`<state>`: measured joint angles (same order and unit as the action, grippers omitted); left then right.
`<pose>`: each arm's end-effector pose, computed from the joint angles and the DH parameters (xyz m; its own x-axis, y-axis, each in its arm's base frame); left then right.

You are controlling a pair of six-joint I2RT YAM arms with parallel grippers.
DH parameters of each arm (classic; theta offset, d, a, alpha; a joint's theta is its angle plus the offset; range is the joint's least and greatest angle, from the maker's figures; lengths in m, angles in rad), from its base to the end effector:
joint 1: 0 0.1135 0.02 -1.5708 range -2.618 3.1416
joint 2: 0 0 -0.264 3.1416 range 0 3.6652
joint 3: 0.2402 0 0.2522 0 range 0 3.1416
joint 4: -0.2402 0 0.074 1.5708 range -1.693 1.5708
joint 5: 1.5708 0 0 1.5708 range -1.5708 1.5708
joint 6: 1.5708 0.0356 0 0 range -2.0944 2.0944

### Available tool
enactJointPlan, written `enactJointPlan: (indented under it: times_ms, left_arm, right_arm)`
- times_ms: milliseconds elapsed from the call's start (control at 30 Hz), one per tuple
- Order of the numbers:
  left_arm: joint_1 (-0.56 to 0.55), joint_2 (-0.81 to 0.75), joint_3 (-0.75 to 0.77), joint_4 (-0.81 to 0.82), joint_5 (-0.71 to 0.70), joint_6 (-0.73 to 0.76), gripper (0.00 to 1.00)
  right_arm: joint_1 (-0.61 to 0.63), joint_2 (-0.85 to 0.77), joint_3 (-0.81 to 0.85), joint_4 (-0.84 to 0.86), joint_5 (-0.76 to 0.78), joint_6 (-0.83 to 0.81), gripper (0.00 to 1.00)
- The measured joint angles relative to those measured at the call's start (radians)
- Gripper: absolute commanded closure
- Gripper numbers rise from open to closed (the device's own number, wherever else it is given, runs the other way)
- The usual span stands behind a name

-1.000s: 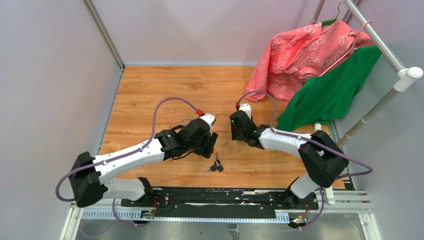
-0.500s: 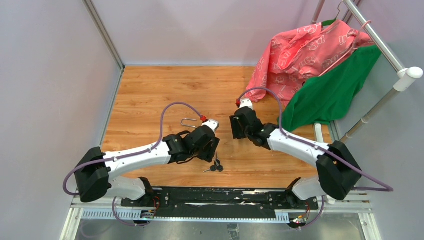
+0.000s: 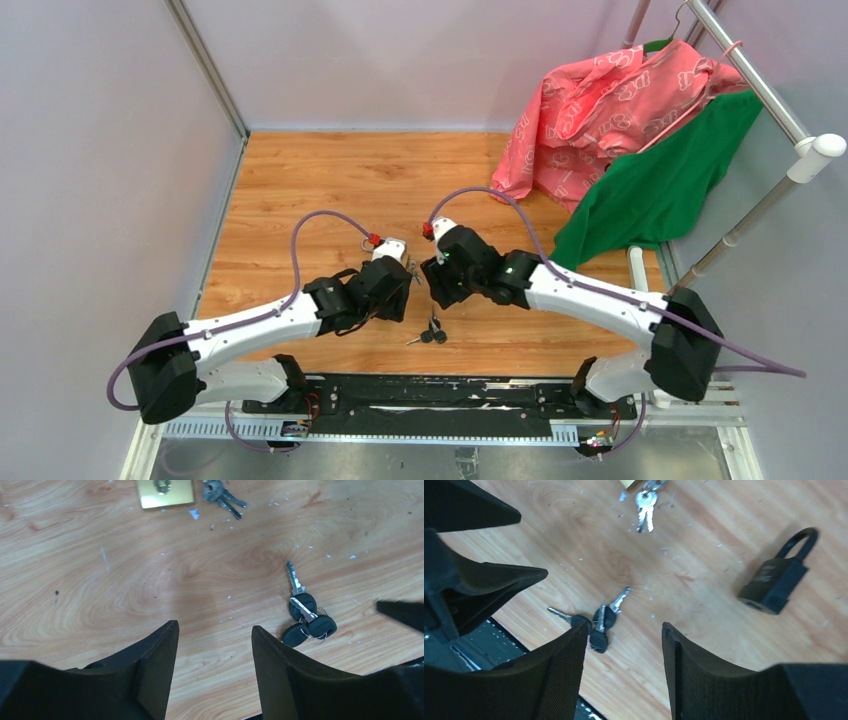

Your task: Unlock with the key

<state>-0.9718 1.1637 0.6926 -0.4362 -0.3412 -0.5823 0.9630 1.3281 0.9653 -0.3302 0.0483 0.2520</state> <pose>0.1379 -0.1809 0.2135 -0.7351 0.1577 -0.6594 0.3087 0.9437 -0.1185 0.1677 0.2380 0.2689 -0.5525 -0.3580 -0.7527 -0.6825 0.7127 0.1620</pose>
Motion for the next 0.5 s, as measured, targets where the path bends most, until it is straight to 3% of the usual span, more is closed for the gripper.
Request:
enactJointPlan:
  times_ms: [233, 500]
  left_arm:
    - [0.019, -0.144, -0.049, -0.059, -0.092, -0.072, 0.42]
    - [0.022, -0.243, -0.087, -0.116, -0.143, -0.113, 0.44]
  right_arm:
    - [0.088, 0.249, 0.169, -0.148, 0.085, 0.227, 0.45]
    - [0.107, 0.389, 0.218, -0.264, 0.111, 0.385, 0.51]
